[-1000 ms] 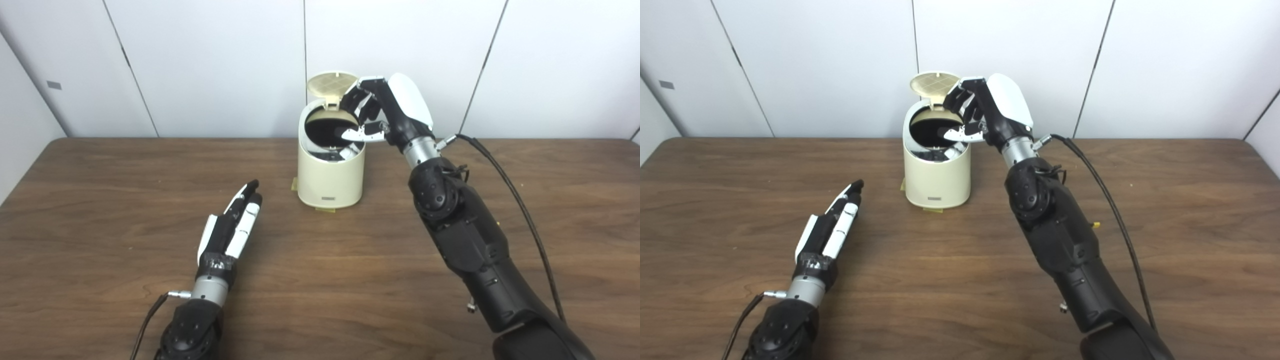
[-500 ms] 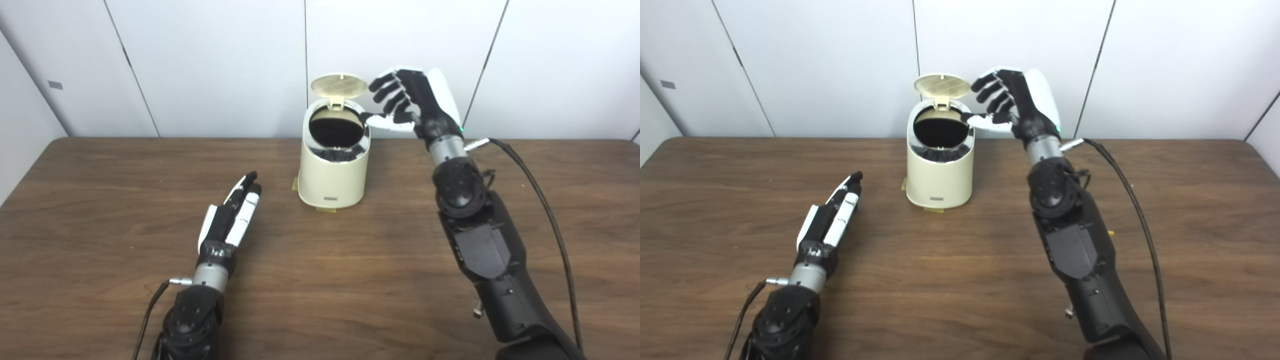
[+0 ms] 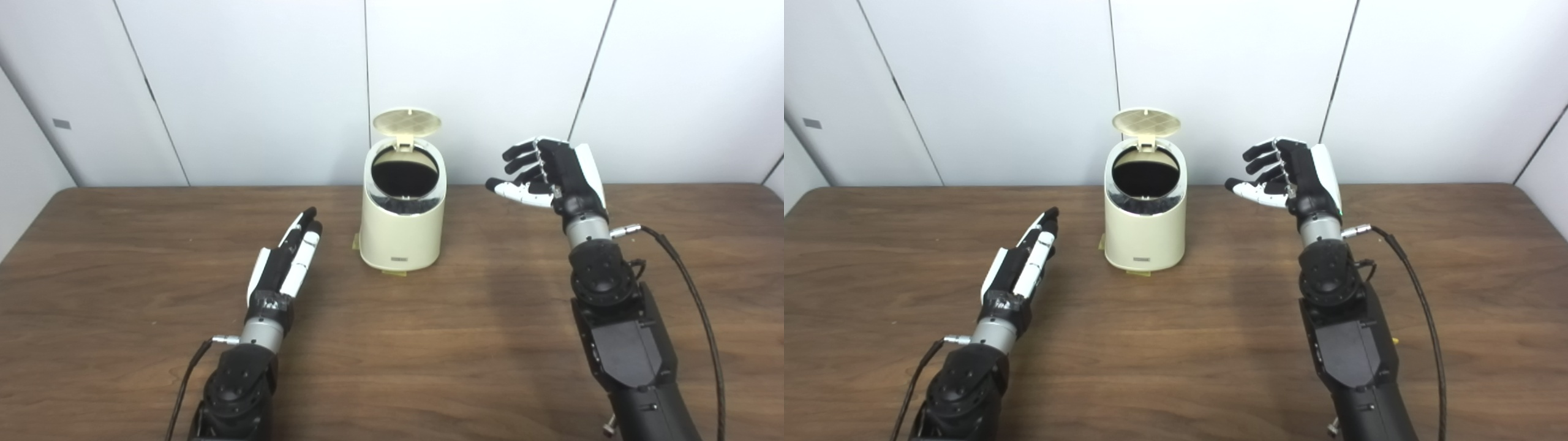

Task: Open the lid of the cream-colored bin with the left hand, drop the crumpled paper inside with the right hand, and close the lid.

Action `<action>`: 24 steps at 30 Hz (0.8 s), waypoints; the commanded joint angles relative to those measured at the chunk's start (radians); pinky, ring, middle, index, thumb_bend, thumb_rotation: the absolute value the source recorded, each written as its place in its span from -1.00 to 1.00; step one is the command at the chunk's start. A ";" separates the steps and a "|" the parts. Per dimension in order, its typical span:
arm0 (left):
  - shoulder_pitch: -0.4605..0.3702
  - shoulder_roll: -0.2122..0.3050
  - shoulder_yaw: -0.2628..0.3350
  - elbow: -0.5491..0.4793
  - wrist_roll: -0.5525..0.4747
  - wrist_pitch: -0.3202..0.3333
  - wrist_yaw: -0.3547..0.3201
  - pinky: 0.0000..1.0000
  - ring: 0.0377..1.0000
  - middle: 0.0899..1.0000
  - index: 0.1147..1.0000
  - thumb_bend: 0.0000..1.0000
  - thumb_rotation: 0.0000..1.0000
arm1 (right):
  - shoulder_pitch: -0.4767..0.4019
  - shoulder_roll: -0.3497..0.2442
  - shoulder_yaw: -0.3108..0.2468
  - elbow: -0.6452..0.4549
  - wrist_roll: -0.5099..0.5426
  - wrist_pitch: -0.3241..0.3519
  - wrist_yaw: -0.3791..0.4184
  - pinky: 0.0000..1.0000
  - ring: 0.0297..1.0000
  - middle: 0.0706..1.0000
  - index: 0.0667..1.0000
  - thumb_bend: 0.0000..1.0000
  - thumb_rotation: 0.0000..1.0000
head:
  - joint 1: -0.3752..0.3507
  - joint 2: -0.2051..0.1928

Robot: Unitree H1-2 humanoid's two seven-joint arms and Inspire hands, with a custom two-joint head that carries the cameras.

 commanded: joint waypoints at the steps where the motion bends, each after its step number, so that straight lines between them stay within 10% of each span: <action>1: -0.057 0.006 0.003 -0.005 -0.010 -0.026 0.003 1.00 1.00 1.00 0.96 -0.03 0.71 | -0.053 0.003 -0.022 -0.033 0.026 -0.001 -0.016 -0.25 -0.24 -0.10 -0.02 0.00 -1.00 | -0.001 0.000; 8: -0.109 0.010 0.044 0.006 -0.080 0.038 -0.008 1.00 1.00 1.00 0.98 0.07 0.74 | 0.020 0.062 -0.107 -0.055 0.194 0.023 0.011 -0.17 -0.01 -0.08 -0.03 0.02 -0.99 | 0.004 0.000; 11: -0.142 0.019 0.055 0.021 -0.094 0.055 -0.011 1.00 1.00 1.00 0.99 0.09 0.73 | 0.056 0.061 -0.109 -0.059 0.256 0.017 0.049 0.11 0.25 0.26 -0.07 0.00 -0.71 | 0.004 -0.002; 16: -0.204 0.023 0.082 0.050 -0.126 0.084 -0.002 1.00 0.99 1.00 0.96 0.09 0.70 | 0.135 0.072 -0.108 -0.081 0.352 -0.004 0.100 0.43 0.66 0.68 0.63 0.06 0.43 | 0.002 -0.006; 24: -0.273 0.048 0.096 0.086 -0.150 0.119 -0.014 1.00 0.99 0.98 0.96 0.20 0.72 | 0.224 0.115 -0.100 -0.118 0.405 -0.023 0.088 0.75 0.85 0.84 0.83 0.25 0.90 | -0.009 -0.017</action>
